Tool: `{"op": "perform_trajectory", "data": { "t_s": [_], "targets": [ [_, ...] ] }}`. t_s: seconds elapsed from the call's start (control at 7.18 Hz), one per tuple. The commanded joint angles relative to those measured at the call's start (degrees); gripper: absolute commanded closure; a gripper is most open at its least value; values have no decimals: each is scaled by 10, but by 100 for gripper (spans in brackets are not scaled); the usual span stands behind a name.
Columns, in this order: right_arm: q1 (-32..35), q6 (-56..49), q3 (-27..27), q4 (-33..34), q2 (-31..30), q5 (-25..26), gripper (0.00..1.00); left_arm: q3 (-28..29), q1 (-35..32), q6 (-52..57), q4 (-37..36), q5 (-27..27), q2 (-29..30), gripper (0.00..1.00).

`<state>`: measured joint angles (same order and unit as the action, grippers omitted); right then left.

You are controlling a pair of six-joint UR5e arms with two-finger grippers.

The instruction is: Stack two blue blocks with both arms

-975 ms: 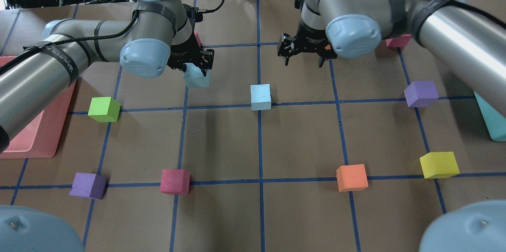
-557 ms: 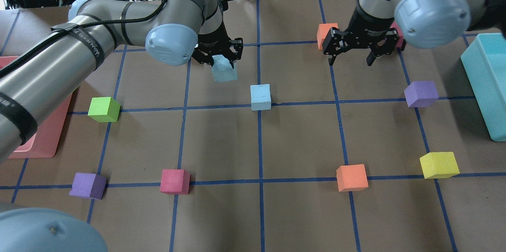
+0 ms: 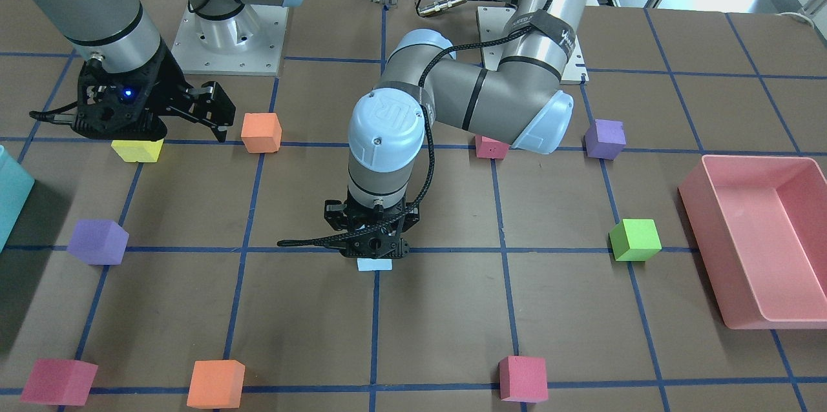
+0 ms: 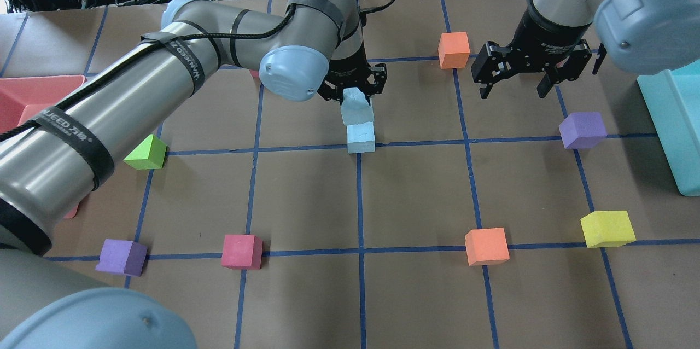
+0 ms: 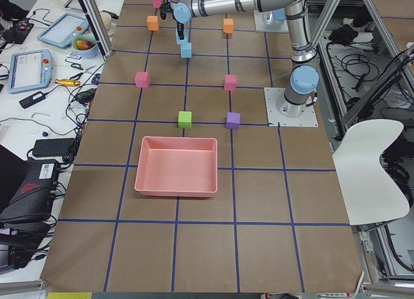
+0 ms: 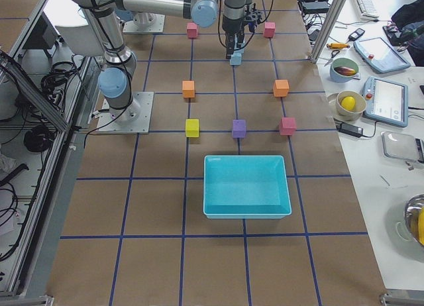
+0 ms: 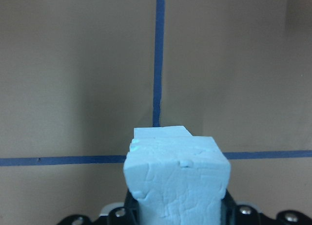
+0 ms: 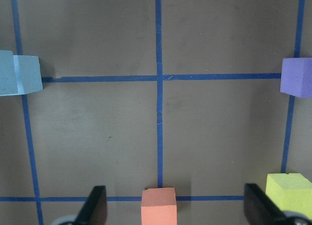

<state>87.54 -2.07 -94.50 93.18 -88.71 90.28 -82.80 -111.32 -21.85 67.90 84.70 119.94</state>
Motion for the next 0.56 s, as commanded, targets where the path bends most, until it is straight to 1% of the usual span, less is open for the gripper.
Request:
{"op": "perform_trajectory", "data": {
  "t_s": [0.0, 0.14, 0.28, 0.42],
  "targets": [
    [2, 0, 1, -20, -16, 29, 0, -2, -7, 0, 0, 46, 6, 100],
    [2, 0, 4, -20, -20, 26, 0, 3, -7, 1, 0, 58, 6, 100],
    [2, 0, 3, -20, -27, -2, 0, 1, -7, -4, 0, 56, 7, 100],
    [1, 0, 3, -20, -28, -11, 0, 0, -7, -7, 0, 53, 7, 100]
  ]
}}
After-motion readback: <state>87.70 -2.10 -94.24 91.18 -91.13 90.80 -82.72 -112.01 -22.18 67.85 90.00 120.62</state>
